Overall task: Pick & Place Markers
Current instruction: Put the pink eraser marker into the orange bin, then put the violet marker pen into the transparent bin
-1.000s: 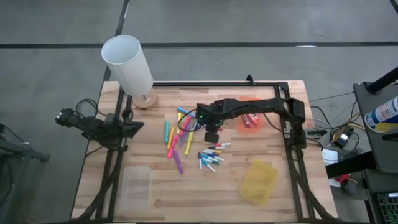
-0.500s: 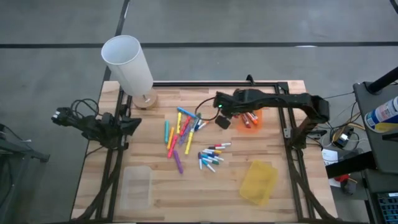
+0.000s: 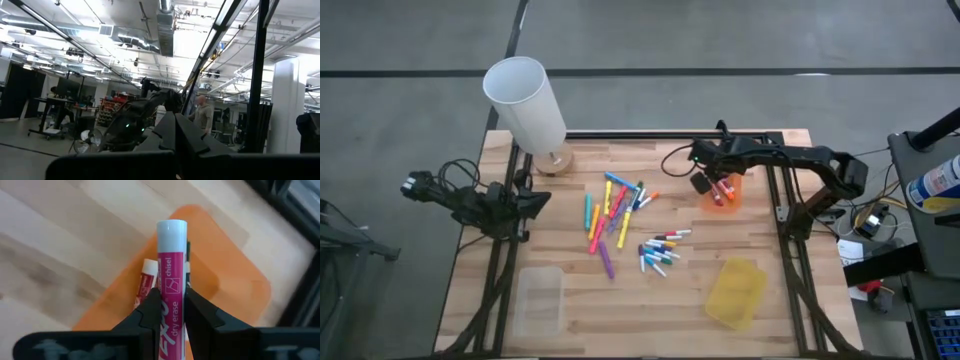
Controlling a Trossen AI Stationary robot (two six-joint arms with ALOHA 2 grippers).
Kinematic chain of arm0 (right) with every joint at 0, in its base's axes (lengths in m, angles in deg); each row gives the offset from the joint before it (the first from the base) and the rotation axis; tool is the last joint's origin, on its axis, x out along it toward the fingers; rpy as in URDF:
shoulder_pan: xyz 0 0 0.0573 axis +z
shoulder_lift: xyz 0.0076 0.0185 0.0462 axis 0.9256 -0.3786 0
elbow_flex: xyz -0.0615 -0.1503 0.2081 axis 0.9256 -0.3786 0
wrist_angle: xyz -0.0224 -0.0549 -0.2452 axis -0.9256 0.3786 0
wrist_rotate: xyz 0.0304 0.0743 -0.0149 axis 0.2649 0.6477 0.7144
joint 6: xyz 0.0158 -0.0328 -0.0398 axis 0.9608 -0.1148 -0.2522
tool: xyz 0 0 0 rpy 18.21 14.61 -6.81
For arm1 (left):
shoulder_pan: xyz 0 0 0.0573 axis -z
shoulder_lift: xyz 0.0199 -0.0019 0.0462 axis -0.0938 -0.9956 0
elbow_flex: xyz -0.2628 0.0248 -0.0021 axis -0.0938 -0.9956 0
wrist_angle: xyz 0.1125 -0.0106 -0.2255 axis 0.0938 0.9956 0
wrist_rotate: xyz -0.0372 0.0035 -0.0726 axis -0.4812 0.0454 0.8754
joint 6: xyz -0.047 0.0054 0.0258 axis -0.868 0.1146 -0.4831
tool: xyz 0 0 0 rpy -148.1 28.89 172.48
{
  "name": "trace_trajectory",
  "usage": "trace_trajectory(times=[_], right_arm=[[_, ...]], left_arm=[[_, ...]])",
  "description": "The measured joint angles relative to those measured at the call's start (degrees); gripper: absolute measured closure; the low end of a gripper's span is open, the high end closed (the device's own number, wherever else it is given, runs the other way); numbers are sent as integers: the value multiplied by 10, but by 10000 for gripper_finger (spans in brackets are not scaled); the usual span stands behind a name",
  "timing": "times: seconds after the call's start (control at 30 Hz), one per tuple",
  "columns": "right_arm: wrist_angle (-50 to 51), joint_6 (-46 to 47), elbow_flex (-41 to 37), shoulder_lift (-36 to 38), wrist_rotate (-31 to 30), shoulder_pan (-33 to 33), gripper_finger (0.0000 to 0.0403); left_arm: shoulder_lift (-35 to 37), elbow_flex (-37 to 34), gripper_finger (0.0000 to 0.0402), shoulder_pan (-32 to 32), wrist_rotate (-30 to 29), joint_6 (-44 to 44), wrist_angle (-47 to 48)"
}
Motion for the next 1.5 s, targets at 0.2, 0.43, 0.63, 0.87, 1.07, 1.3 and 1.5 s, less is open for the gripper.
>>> trace_trajectory(times=[0.2, 0.43, 0.63, 0.87, 1.07, 1.3, 1.5], right_arm=[[-71, -1, -56, 0, 44, -34, 346], [-85, 15, -74, 0, 62, -43, 335], [-85, 28, -74, 0, 52, -43, 311], [-83, 16, -53, 1, 34, -43, 259], [-81, 7, -29, 14, 35, -37, 227], [-80, -4, -6, 26, 36, -20, 220], [-78, -11, 13, 27, 38, -14, 224]], left_arm=[[0, 1, 402, 0, 0, 0, 0], [0, 3, 402, 0, 0, -1, 0], [0, 3, 402, 0, 0, -1, 0], [0, 3, 402, 0, 0, -4, 0], [0, 2, 402, 0, 0, -4, 0], [0, 2, 402, 0, 0, -4, 0], [0, 2, 402, 0, 0, -4, 0]])
